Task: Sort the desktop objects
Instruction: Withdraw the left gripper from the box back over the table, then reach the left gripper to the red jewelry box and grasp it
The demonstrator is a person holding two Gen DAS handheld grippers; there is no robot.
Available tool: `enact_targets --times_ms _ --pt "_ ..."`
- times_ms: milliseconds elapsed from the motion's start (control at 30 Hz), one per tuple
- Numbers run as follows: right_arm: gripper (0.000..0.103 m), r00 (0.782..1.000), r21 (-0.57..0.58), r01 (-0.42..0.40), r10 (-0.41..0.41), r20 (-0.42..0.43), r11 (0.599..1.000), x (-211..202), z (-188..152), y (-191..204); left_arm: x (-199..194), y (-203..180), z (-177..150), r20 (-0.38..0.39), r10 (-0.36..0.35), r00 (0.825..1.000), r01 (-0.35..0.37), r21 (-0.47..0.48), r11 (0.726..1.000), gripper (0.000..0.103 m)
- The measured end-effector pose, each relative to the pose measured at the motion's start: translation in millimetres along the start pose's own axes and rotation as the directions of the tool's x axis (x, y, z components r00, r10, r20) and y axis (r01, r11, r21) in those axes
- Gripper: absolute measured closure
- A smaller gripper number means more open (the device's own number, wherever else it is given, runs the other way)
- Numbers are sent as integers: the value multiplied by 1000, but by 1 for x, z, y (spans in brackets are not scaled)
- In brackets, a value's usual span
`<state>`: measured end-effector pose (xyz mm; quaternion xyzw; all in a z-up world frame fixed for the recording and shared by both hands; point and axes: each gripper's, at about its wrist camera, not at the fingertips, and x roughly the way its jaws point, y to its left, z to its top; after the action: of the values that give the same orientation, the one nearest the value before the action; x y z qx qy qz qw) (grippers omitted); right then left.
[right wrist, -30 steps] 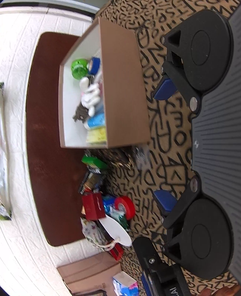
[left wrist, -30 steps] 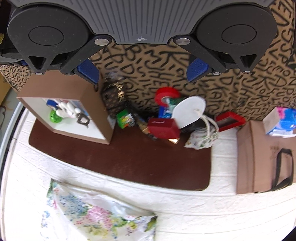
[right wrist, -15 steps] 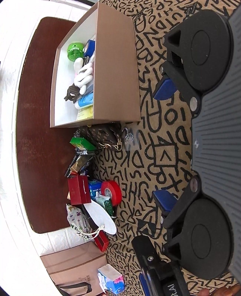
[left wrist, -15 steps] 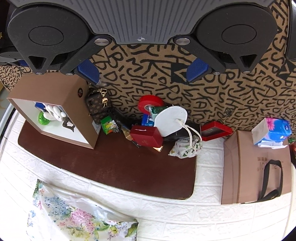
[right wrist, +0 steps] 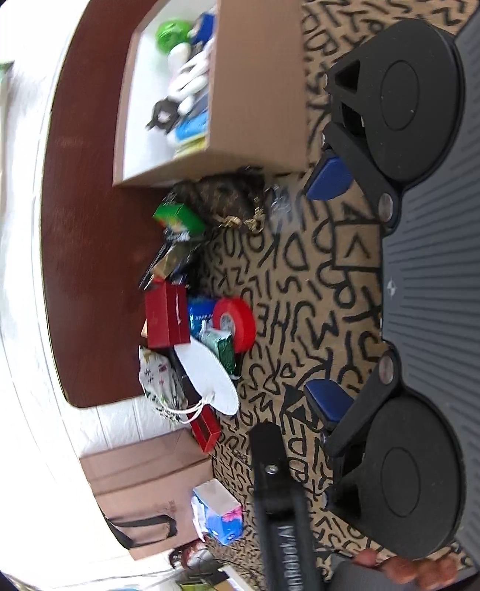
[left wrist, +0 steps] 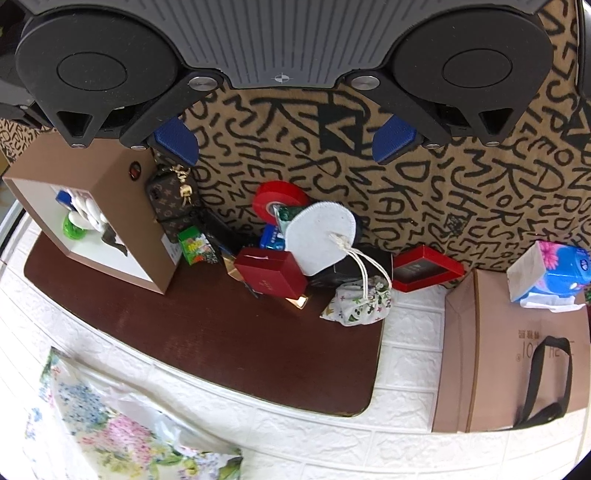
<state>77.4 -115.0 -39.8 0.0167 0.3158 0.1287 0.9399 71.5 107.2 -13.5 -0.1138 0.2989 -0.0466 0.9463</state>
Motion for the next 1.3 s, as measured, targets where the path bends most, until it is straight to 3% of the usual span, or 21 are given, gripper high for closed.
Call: enact_targets --times_ms 200,533,767,933,1300 --pt "1 996 -71 -66 70 59 995 20 18 8 19 6 29 19 -62 998 62 -7 998 2" --pt "5 980 -130 -132 149 130 983 75 64 2 77 6 76 19 -105 994 105 11 994 12" --pt "7 975 -122 -157 174 142 980 121 91 -6 129 4 102 -2 -172 985 172 6 985 17" --pt "7 971 -80 -186 196 139 979 154 107 -11 159 6 114 -26 -164 986 164 1 986 19" --pt "13 966 -104 -222 233 108 969 204 120 -7 206 20 123 -91 -188 978 184 -44 982 20"
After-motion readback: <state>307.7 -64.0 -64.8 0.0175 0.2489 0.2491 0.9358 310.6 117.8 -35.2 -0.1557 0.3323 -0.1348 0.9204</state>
